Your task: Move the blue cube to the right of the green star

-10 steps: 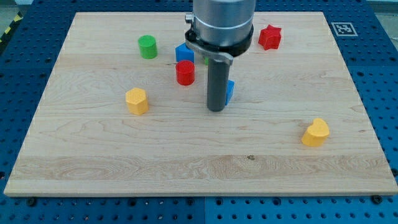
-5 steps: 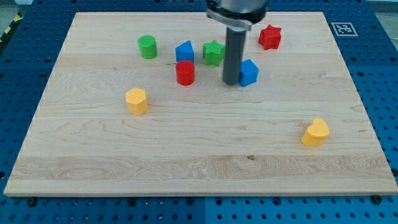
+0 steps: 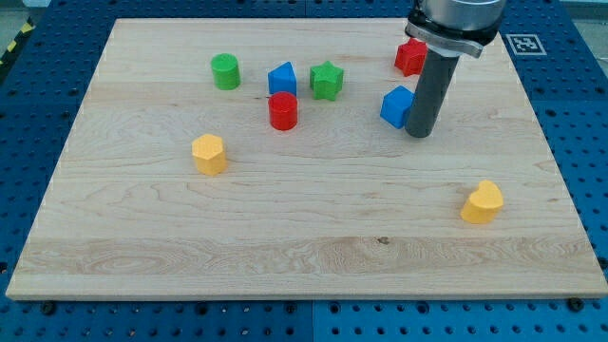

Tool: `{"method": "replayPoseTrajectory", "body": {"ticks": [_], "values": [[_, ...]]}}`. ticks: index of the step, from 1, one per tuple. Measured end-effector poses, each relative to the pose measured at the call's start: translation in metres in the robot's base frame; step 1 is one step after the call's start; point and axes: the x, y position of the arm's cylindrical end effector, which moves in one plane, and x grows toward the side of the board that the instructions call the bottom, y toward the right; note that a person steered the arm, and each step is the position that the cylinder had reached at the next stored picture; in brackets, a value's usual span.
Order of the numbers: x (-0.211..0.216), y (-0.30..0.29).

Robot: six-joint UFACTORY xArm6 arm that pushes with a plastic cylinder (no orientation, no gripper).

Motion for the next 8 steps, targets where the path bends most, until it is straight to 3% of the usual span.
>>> {"method": "replayPoseTrajectory", "body": {"ticks": [3, 5, 8], "values": [[-0.047, -0.001], [-0.002, 0.024], [-0.027, -0.031]]}}
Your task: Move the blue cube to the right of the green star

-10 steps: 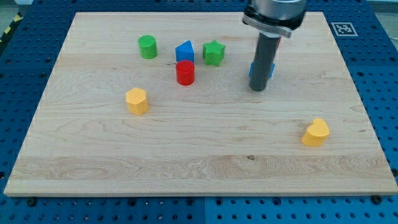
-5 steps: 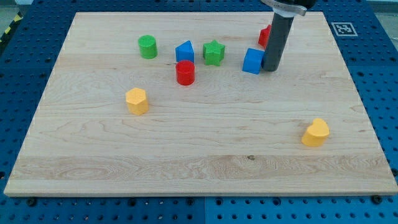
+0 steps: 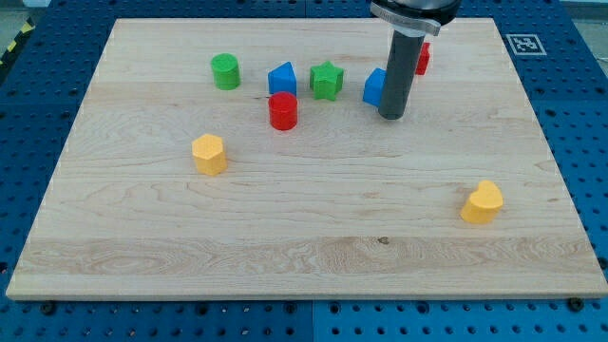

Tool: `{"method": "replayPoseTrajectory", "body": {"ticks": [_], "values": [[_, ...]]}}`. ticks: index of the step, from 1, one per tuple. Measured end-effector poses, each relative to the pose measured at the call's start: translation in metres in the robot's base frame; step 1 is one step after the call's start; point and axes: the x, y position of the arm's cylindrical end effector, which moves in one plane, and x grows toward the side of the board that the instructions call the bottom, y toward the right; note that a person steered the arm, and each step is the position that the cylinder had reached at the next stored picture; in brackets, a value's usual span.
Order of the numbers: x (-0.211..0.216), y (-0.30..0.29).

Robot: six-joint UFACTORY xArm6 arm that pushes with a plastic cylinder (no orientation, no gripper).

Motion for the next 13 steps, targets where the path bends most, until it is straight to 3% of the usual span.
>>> {"method": "replayPoseTrajectory", "body": {"ticks": [2, 3, 4, 7, 10, 13], "values": [[-0.019, -0.005], [-0.008, -0.001], [0.044, 0.033], [0.058, 0.044], [0.058, -0.108], [0.07, -0.158]]}}
